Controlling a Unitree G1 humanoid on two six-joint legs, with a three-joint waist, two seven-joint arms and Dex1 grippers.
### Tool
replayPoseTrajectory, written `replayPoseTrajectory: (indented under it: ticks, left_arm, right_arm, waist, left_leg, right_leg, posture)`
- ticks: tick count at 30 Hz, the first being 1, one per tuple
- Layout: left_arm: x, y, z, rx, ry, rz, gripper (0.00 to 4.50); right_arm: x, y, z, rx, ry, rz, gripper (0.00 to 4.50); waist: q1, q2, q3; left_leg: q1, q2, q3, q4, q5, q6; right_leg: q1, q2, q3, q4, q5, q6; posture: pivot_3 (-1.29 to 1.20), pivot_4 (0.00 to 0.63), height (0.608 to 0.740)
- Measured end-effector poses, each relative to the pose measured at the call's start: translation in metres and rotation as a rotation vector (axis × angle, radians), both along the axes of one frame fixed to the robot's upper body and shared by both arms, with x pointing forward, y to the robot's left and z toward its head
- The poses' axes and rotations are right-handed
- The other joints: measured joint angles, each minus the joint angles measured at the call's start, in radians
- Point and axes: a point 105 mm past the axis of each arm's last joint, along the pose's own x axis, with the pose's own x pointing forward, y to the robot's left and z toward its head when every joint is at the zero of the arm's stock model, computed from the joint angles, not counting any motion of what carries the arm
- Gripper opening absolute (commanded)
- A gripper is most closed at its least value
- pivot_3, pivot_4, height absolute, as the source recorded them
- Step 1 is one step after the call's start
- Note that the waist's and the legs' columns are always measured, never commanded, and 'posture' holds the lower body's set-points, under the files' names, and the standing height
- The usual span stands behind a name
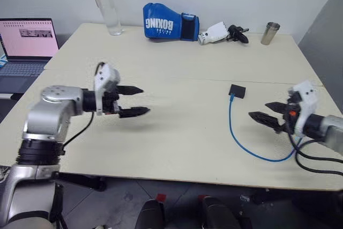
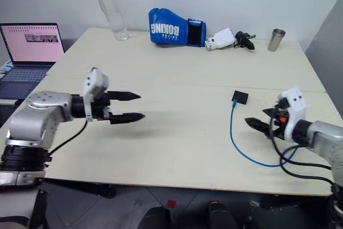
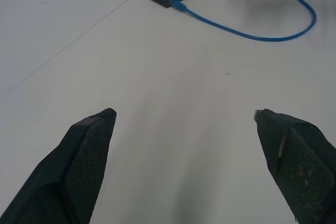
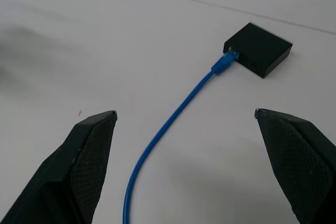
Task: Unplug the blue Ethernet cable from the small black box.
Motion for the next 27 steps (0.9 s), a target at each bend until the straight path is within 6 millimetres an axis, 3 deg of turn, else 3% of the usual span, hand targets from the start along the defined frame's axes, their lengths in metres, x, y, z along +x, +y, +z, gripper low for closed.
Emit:
replayPoseTrajectory:
  ticks: [5,9,19,27]
  left_arm:
    - [0.0,-0.021,-0.003,-0.025,-0.043,-0.018,4.5]
    - [-0.003,-0.03,-0.004,-0.026,-0.051,-0.038,4.5]
    - [-0.001,-0.029,-0.003,-0.026,-0.053,-0.005,4.5]
    - [-0.001,-0.029,-0.002,-0.023,-0.058,0.002,4.5]
  right_arm:
    - [0.022,0.028,-0.031,0.006,0.027,-0.133,4.46]
    - [0.044,0.027,-0.055,0.01,0.055,-0.307,4.46]
    - [0.087,0.024,-0.067,0.089,0.025,-0.526,4.46]
    - [0.1,0.028,-0.07,0.048,-0.025,-0.575,4.46]
  waist:
    - [-0.001,0.0,0.0]
    - [0.0,0.0,0.0]
    - [-0.003,0.0,0.0]
    - [-0.003,0.0,0.0]
  left_leg:
    - [0.0,0.0,0.0,0.0,0.0,0.0]
    - [-0.001,-0.001,0.001,0.0,0.0,0.0]
    - [-0.001,0.0,0.001,-0.001,0.0,0.0]
    - [0.0,0.0,0.001,-0.002,0.0,0.0]
  right_leg:
    - [0.0,0.0,0.001,-0.001,0.0,0.0]
    - [-0.001,0.0,0.0,-0.001,0.0,0.0]
    - [-0.001,0.0,0.001,-0.001,0.0,0.0]
    - [-0.001,0.0,0.001,-0.001,0.0,0.0]
  posture:
    - [0.0,0.15,0.74]
    - [0.0,0.15,0.74]
    - [0.0,0.15,0.74]
    - [0.0,0.15,0.74]
